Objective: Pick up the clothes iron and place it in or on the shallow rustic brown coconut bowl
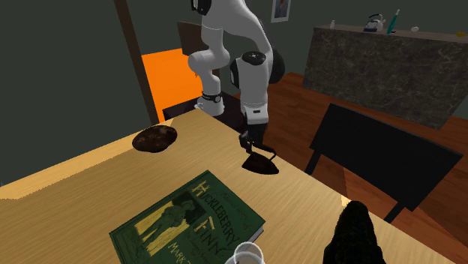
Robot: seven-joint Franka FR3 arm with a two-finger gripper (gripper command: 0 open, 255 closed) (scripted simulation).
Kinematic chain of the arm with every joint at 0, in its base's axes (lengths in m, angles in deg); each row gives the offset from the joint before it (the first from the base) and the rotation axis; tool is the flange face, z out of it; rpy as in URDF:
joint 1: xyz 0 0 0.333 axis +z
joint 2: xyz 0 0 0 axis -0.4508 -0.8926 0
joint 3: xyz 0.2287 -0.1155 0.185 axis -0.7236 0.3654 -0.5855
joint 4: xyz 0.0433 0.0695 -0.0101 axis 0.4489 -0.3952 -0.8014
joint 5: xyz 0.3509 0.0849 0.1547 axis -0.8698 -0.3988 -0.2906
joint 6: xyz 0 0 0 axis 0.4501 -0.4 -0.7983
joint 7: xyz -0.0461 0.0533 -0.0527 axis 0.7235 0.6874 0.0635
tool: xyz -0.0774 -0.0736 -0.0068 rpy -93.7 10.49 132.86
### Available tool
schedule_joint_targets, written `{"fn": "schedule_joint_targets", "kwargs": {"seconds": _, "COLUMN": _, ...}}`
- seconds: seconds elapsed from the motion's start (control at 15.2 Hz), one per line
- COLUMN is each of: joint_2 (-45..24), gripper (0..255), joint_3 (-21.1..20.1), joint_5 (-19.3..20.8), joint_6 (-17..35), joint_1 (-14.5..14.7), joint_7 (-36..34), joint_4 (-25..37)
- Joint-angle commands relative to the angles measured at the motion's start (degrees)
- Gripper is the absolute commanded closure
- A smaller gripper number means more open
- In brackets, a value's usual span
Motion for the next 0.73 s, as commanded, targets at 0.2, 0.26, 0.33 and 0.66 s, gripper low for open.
{"fn": "schedule_joint_targets", "kwargs": {"seconds": 0.2, "joint_2": 0.0, "gripper": 255, "joint_3": 0.0, "joint_5": 0.0, "joint_6": 0.0, "joint_1": 0.0, "joint_7": 0.0, "joint_4": 0.0}}
{"fn": "schedule_joint_targets", "kwargs": {"seconds": 0.26, "joint_2": 0.0, "gripper": 255, "joint_3": 0.0, "joint_5": 0.0, "joint_6": 0.0, "joint_1": 0.0, "joint_7": 0.0, "joint_4": 0.0}}
{"fn": "schedule_joint_targets", "kwargs": {"seconds": 0.33, "joint_2": 0.0, "gripper": 255, "joint_3": 0.0, "joint_5": 0.0, "joint_6": 0.0, "joint_1": 0.0, "joint_7": 0.0, "joint_4": 0.0}}
{"fn": "schedule_joint_targets", "kwargs": {"seconds": 0.66, "joint_2": 0.9, "gripper": 255, "joint_3": 0.2, "joint_5": 0.5, "joint_6": -1.3, "joint_1": 0.1, "joint_7": -0.4, "joint_4": 0.4}}
